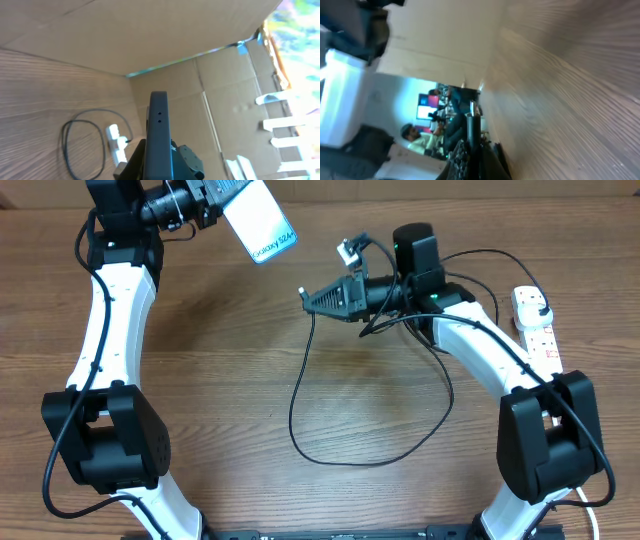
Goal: Plug charger to phone and switch on socket
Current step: 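Lift the plug with the right gripper toward the phone's bottom end, then push the USB-C plug into the phone's bottom port with the right gripper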
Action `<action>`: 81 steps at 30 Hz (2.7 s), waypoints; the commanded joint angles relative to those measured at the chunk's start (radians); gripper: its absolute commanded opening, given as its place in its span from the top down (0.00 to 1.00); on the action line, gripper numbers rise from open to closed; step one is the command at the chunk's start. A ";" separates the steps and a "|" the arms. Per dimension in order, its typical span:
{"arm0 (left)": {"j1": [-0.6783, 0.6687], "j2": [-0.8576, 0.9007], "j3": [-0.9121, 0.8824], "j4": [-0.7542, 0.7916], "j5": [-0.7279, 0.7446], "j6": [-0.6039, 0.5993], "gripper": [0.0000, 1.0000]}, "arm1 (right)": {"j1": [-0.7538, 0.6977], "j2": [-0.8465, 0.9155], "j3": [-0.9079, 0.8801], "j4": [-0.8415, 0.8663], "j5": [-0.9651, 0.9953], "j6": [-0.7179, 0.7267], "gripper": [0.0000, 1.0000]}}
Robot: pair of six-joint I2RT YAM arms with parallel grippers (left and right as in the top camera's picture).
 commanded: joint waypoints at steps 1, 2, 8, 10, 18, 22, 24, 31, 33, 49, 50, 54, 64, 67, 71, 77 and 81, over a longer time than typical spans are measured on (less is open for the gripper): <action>0.000 -0.013 0.009 0.053 0.019 -0.146 0.96 | -0.012 -0.040 0.021 0.154 -0.097 0.140 0.96; 0.000 -0.013 0.009 0.053 0.015 -0.155 0.96 | -0.012 -0.040 0.021 0.199 -0.097 0.173 0.96; -0.008 -0.013 0.009 0.049 -0.027 -0.273 0.96 | -0.012 -0.040 0.021 0.499 -0.066 0.414 0.96; -0.011 -0.013 0.009 0.049 -0.037 -0.286 0.96 | -0.012 -0.040 0.021 0.544 -0.048 0.459 0.96; -0.018 -0.013 0.009 0.050 -0.043 -0.268 0.96 | -0.011 -0.040 0.021 0.753 -0.035 0.623 0.96; -0.030 -0.013 0.009 0.049 -0.032 -0.230 0.96 | -0.010 -0.040 0.020 0.755 -0.035 0.629 0.96; -0.037 -0.013 0.009 0.049 -0.033 -0.232 0.96 | -0.010 -0.040 0.020 0.756 -0.028 0.632 0.96; -0.047 -0.013 0.009 0.053 -0.019 -0.229 0.96 | -0.010 -0.040 0.020 0.756 -0.013 0.643 0.96; -0.047 -0.013 0.009 0.053 -0.001 -0.216 0.96 | -0.010 -0.040 0.020 0.756 -0.013 0.643 0.96; -0.053 -0.013 0.009 0.053 0.016 -0.204 0.96 | -0.009 -0.040 0.020 0.756 -0.014 0.642 0.96; -0.054 -0.013 0.009 0.053 0.017 -0.203 0.96 | -0.008 -0.040 0.020 0.756 -0.014 0.642 0.96; -0.055 -0.013 0.009 0.052 0.017 -0.203 0.96 | -0.001 -0.040 0.020 0.756 -0.014 0.638 0.96; -0.060 -0.013 0.009 0.053 0.044 -0.203 0.96 | 0.024 -0.040 0.017 0.755 -0.014 0.620 0.96; -0.060 -0.013 0.009 0.053 0.055 -0.198 0.96 | 0.024 -0.040 0.017 0.749 -0.014 0.619 0.96; -0.060 -0.013 0.009 0.052 0.076 -0.193 0.96 | 0.024 -0.040 0.017 0.747 -0.014 0.619 0.96; -0.060 -0.013 0.009 0.052 0.110 -0.168 0.96 | 0.024 -0.040 0.017 0.747 -0.014 0.619 0.96; -0.060 -0.013 0.009 0.052 0.134 -0.167 0.96 | 0.023 -0.040 0.017 0.722 -0.017 0.593 0.96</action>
